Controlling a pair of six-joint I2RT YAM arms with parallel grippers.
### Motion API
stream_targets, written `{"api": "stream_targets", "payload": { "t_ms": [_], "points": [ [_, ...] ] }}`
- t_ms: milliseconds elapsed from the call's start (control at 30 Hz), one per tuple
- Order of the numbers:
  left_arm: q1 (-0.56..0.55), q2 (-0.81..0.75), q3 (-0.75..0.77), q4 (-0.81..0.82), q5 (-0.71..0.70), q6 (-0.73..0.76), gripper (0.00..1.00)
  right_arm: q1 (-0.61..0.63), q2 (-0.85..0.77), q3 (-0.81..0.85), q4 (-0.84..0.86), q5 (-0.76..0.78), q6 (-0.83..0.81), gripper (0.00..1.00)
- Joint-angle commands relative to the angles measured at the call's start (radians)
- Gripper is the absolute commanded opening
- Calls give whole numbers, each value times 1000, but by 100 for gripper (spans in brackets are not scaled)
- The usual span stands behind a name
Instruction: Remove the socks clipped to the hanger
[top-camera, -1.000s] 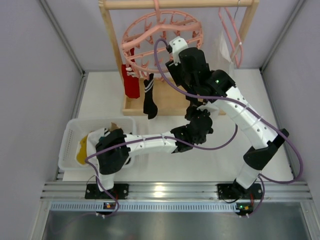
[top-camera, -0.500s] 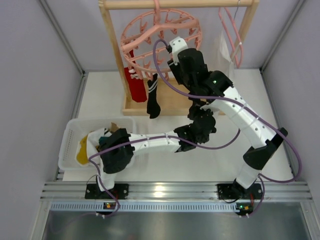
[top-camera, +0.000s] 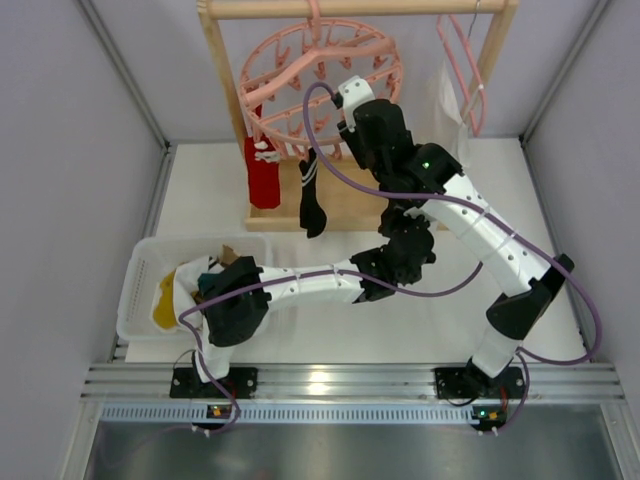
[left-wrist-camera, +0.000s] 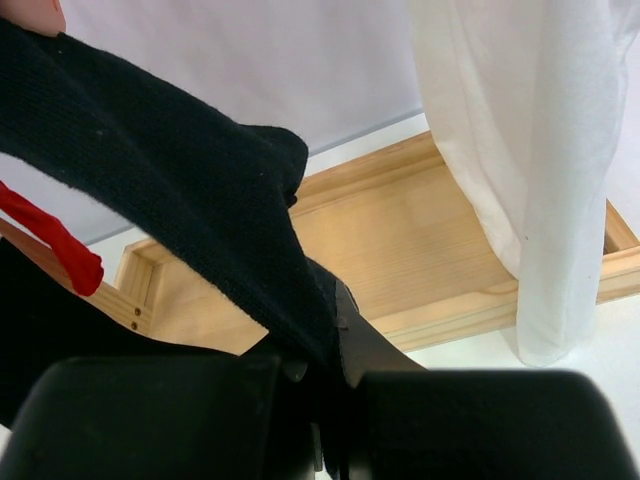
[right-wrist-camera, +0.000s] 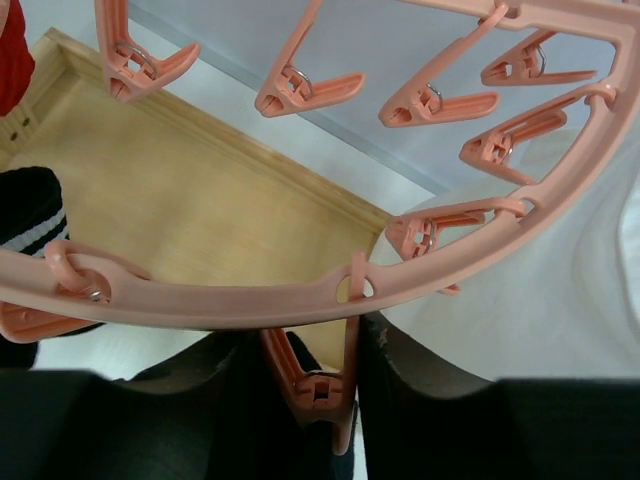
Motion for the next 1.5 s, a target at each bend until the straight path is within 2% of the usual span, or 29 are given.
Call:
{"api": "stream_targets", "payload": {
  "t_ms": [0, 33, 100, 333, 467, 533, 667, 767, 800, 833, 867, 1000, 1033, 1133, 1233, 1300, 1367, 1467],
  "points": [
    [-8, 6, 42, 41, 10, 8, 0, -7, -53, 5, 65, 36, -5, 32],
    [-8, 8, 40, 41, 10, 8, 0, -12, -58, 4, 63, 27, -2, 24],
    [-8, 8, 31, 41, 6, -2, 0, -21, -67, 8, 42, -36, 16, 18],
    [-3, -49, -62, 39, 66, -91, 0, -116, -128, -49, 48, -180, 76, 19],
    [-8, -145, -206, 33, 108, -171, 0, -173, -153, -84, 62, -290, 108, 21],
    [-11, -243, -271, -5, 120, -218, 0, -219, -164, -98, 71, -326, 113, 20],
    [-14, -432, -447, -137, 100, -411, 0, -289, -174, -118, 103, -459, 125, 24],
    [-12, -562, -531, -262, 33, -511, 0, -309, -178, -138, 120, -522, 133, 37],
    [-11, -627, -542, -318, 4, -544, 0, -317, -187, -151, 134, -533, 139, 50],
    [-9, -656, -552, -368, -6, -577, 0, -322, -190, -164, 145, -533, 141, 54],
    [-2, -690, -568, -486, -12, -655, 0, -325, -196, -176, 155, -568, 144, 55],
    [21, -859, -624, -664, -52, -780, 0, -334, -220, -216, 183, -593, 156, 61],
    [27, -895, -631, -698, -52, -797, 0, -332, -234, -223, 186, -604, 159, 68],
    [66, -1003, -656, -836, -44, -896, 0, -332, -275, -253, 183, -645, 167, 78],
    [159, -1072, -665, -968, 51, -1002, 0, -331, -338, -311, 189, -694, 173, 91],
    [291, -1113, -670, -1015, 156, -1044, 0, -331, -375, -369, 200, -728, 208, 98],
    [413, -1138, -674, -1067, 201, -1068, 0, -332, -435, -409, 221, -745, 220, 99],
    [530, -1184, -684, -1145, 215, -1125, 0, -332, -496, -478, 232, -728, 233, 99]
  ]
}}
